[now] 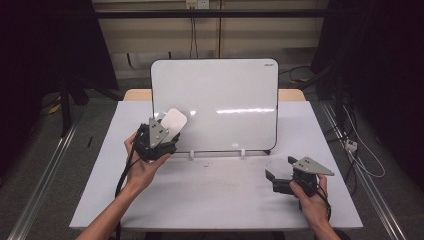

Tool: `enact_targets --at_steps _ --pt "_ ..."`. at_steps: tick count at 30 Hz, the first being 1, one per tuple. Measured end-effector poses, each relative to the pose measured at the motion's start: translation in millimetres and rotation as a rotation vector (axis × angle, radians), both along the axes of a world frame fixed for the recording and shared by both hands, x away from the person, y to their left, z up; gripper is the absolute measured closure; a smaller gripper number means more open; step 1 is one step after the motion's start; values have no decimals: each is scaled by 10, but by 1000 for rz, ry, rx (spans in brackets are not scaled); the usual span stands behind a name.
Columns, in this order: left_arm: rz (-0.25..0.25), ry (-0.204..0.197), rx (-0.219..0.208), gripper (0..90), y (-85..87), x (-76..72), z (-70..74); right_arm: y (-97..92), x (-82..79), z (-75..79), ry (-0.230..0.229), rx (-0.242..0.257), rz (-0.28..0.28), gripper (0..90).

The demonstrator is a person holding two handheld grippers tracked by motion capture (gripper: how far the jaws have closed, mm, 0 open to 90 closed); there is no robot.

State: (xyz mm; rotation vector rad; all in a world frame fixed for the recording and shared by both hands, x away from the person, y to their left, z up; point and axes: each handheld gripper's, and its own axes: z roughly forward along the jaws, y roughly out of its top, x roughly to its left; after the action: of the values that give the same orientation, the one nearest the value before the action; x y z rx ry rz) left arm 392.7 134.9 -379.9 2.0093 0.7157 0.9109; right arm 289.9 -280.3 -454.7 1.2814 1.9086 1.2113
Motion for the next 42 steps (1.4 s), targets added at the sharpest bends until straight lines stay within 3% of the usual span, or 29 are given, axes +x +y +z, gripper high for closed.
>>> enact_targets --at_steps 12,19,27,30,35,37,42 --pt "10 5 125 310 -55 110 -270 2 -8 3 -4 -3 3 50" --pt "-7 -10 151 310 -132 138 -346 -4 -3 0 -2 -4 1 51" --pt "25 -32 209 309 -192 141 -432 3 1 -6 -1 -12 4 51" --pt "19 -28 192 307 -177 150 -437 14 -1 -4 -1 -13 9 51" --pt "11 13 149 290 -133 178 -428 17 -7 -2 -4 -15 11 51" --pt "14 23 140 263 -122 178 -422 13 -4 -3 -3 -14 10 51" --pt "15 50 71 179 -87 149 -345 27 4 -4 1 -14 13 51"
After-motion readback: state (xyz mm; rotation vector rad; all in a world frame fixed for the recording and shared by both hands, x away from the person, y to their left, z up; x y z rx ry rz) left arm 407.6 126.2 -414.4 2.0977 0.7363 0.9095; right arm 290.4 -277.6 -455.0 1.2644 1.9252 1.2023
